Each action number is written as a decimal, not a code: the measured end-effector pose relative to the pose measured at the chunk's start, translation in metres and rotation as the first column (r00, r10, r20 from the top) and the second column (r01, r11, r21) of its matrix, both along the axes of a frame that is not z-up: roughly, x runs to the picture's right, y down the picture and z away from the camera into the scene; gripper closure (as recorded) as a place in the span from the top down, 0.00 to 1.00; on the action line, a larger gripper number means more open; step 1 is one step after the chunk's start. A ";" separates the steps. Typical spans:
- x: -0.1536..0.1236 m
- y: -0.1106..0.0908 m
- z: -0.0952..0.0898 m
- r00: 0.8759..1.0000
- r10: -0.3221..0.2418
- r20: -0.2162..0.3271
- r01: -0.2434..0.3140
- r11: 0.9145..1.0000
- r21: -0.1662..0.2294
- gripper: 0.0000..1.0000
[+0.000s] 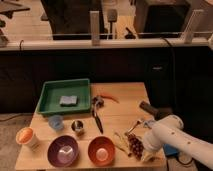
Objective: Place grapes in red bowl
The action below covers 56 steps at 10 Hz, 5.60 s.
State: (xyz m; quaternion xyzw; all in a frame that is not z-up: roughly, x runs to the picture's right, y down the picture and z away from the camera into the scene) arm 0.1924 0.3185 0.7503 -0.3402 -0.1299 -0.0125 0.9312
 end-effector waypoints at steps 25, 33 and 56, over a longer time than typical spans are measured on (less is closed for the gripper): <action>-0.012 -0.042 -0.041 0.999 -0.025 0.021 0.024 0.997 0.071 0.00; -0.042 -0.089 -0.068 0.996 -0.081 0.049 0.072 0.984 0.161 0.02; -0.148 -0.100 -0.140 0.929 -0.270 0.253 0.192 0.936 0.295 0.02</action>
